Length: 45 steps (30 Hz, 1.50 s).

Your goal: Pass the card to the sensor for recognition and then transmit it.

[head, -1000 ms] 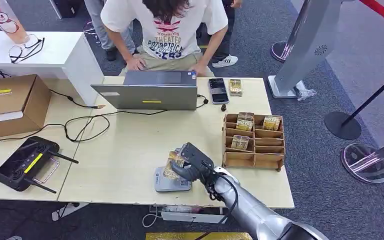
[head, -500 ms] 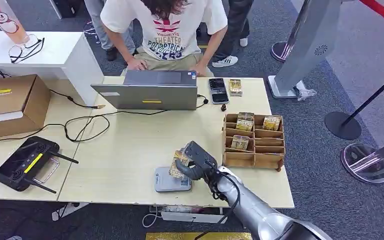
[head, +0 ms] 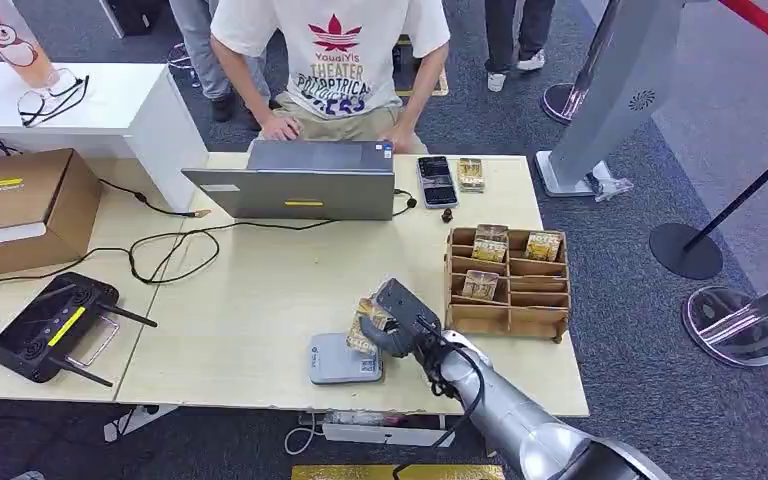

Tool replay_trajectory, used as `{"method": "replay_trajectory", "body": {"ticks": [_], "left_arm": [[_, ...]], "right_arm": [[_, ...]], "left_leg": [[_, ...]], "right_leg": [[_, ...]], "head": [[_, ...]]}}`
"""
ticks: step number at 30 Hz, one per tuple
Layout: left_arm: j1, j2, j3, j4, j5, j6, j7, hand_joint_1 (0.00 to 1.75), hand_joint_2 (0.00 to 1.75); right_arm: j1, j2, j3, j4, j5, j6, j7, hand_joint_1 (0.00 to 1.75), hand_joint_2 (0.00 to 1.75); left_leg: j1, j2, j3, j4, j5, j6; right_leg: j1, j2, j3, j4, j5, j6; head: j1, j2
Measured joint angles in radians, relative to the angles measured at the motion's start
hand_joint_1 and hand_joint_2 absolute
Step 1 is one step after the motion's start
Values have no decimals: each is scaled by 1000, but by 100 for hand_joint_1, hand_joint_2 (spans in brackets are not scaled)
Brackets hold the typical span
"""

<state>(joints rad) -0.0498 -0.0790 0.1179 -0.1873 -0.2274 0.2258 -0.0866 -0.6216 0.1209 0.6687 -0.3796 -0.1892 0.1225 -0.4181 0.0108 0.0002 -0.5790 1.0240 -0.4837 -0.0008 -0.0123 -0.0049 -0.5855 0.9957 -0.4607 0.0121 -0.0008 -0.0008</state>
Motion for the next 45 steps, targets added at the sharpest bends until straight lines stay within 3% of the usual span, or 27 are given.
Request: {"method": "replay_trajectory", "body": {"ticks": [27, 45], "left_arm": [[1, 0, 0, 0, 2, -2, -2, 0, 0], [1, 2, 0, 0, 0, -9, -10, 0, 0]], "right_arm": [[8, 0, -3, 26, -8, 53, 5, 175, 175], [41, 1, -5, 25, -13, 37, -31, 175, 175]], "left_leg": [[0, 0, 0, 0, 0, 0], [0, 0, 0, 0, 0, 0]], "right_leg": [[0, 0, 0, 0, 0, 0], [0, 0, 0, 0, 0, 0]], "head": [[0, 0], [0, 0]]}}
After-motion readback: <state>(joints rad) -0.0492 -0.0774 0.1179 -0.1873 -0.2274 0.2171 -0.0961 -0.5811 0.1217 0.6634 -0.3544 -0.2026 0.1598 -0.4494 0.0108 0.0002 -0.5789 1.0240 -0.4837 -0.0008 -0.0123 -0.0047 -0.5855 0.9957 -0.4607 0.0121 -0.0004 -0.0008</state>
